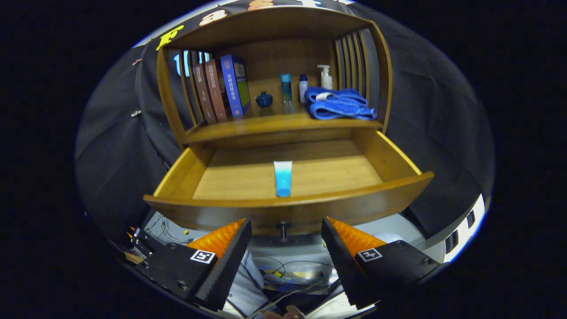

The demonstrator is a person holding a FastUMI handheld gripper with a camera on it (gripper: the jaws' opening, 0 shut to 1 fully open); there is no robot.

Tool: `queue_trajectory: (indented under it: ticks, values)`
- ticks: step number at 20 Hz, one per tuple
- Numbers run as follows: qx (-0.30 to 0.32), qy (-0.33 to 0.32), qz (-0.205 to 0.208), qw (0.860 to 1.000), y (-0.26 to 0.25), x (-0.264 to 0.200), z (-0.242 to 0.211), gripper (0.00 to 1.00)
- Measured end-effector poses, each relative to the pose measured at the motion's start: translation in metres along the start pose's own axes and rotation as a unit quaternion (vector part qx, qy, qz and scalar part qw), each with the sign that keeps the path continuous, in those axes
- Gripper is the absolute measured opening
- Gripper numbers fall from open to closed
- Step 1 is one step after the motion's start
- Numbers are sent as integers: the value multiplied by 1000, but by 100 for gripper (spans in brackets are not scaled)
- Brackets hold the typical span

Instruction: Pull open the drawer, take out the items inside it, and place them on the countertop above the cabinet.

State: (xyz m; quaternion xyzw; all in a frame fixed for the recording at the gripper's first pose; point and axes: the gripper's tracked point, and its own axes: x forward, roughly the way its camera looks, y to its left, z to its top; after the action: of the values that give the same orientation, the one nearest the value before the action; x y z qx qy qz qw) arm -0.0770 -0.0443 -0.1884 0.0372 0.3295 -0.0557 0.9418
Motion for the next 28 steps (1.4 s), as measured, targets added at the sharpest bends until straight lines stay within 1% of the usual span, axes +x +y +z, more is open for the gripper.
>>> queue_trajectory:
  ticks: [2,4,7,10,13,16,18,20,22,24,26,28]
  values:
    - [13,-7,6,1000,2,6,27,100]
    - [18,0,3,1000,2,24,50,100]
    - [15,25,-3,1000,1,57,74,100]
    - [15,66,-3,998,4,99,80,100]
    - [9,127,-11,992,5,138,65,100]
    - [-10,170,-26,985,3,167,45,100]
    - [-14,208,-30,978,3,181,28,100]
    - [-14,247,-33,968,3,191,11,100]
    - [-21,277,-44,960,-1,198,-2,100]
    - [-31,299,-54,952,-1,205,-9,100]
    - [-33,325,-54,943,-1,203,-16,100]
    - [-33,351,-61,934,-7,207,-26,89]
